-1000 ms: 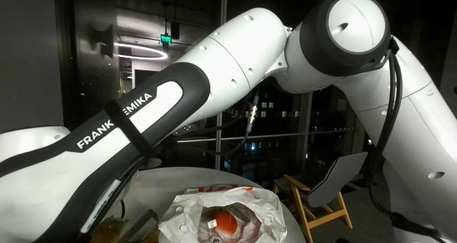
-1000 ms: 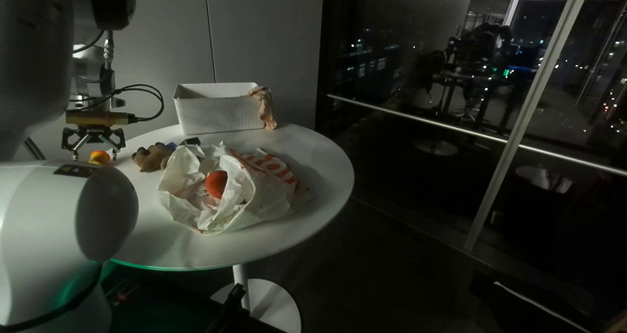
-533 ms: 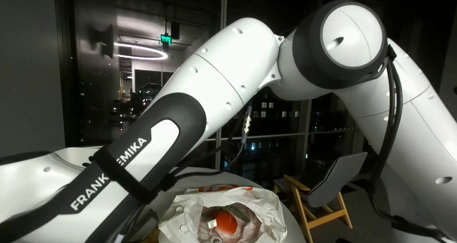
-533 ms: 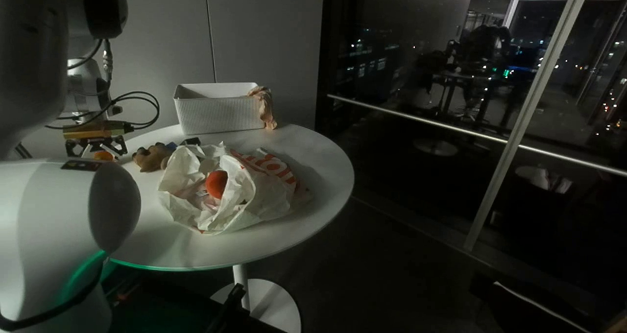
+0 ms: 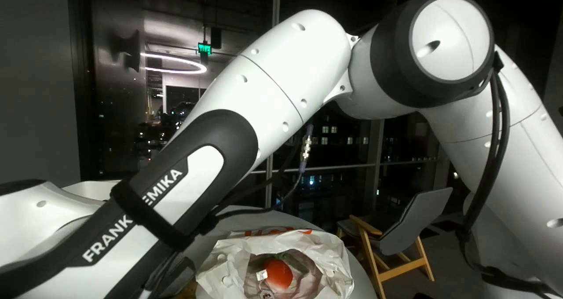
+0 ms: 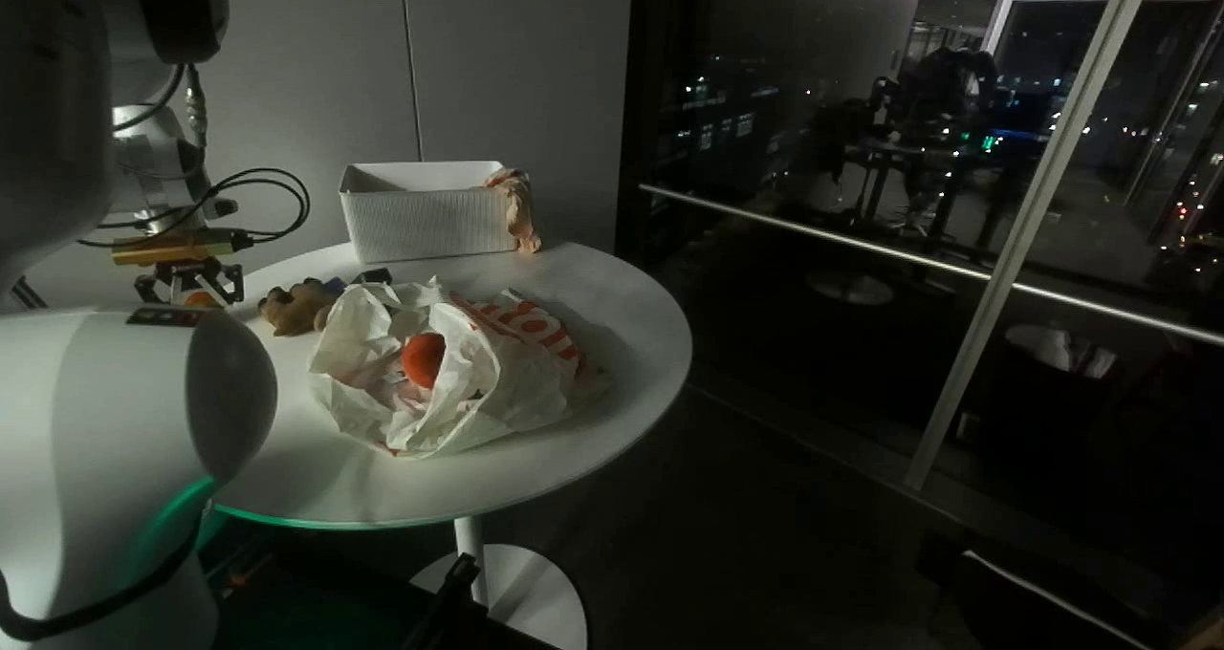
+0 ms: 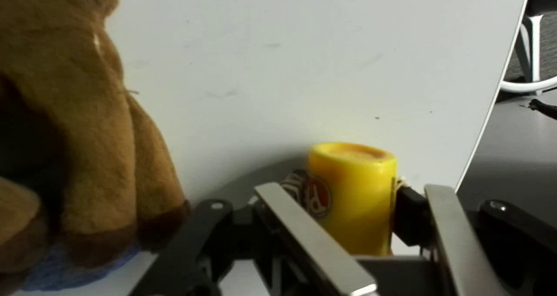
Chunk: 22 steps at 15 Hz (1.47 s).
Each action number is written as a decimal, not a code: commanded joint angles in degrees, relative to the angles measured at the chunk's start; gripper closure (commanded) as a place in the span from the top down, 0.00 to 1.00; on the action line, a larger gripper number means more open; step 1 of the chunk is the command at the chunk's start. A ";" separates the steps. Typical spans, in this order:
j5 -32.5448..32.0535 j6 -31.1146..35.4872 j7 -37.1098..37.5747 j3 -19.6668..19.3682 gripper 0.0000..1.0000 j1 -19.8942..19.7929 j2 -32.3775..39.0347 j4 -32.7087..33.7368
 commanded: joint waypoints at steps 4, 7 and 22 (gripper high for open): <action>1.82 -0.62 12.46 -2.96 0.11 -3.54 -17.29 -13.86; 1.61 -0.34 18.98 -3.47 0.13 -6.42 -25.51 -22.10; -0.57 1.34 40.32 -0.97 0.14 -27.07 -38.86 -45.11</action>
